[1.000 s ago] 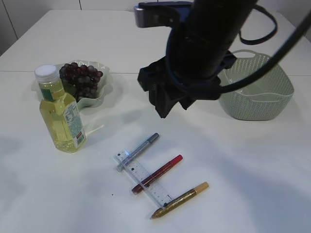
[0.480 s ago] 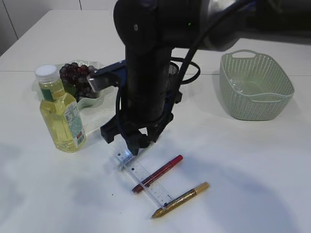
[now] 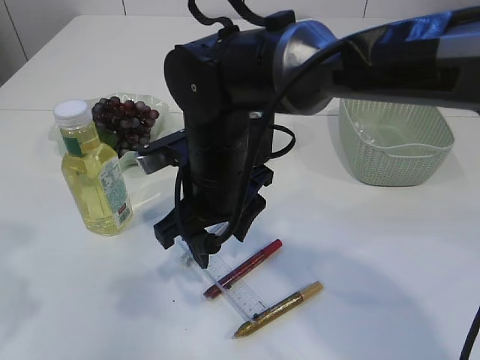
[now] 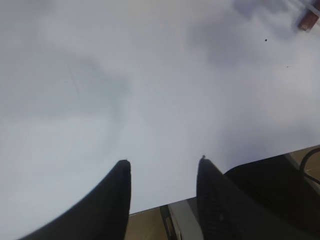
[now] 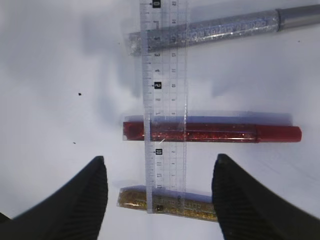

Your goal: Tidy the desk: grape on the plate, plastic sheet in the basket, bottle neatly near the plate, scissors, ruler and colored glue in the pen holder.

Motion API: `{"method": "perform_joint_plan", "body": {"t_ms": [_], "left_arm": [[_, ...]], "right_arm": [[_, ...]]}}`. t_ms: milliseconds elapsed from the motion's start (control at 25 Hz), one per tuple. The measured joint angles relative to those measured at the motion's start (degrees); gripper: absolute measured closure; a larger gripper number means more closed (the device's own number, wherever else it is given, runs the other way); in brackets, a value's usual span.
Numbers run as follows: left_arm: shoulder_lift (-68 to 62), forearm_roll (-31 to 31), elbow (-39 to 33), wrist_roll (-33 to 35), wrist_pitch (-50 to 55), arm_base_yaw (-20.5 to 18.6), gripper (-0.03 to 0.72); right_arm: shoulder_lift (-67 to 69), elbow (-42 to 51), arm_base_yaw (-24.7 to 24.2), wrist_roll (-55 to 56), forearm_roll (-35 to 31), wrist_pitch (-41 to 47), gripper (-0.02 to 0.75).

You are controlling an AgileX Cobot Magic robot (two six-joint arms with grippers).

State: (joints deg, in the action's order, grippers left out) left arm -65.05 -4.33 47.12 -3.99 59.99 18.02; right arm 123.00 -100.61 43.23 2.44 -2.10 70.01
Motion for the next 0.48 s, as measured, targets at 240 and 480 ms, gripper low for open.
{"method": "perform_joint_plan", "body": {"t_ms": [240, 480], "left_arm": [[0.0, -0.1, 0.0, 0.0, -0.3, 0.0, 0.368], [0.0, -0.1, 0.0, 0.0, -0.8, 0.0, 0.368]], "right_arm": [[3.0, -2.0, 0.0, 0.4, -1.0, 0.0, 0.22], [5.6, -6.3, 0.0, 1.4, -0.9, -0.1, 0.218]]}}
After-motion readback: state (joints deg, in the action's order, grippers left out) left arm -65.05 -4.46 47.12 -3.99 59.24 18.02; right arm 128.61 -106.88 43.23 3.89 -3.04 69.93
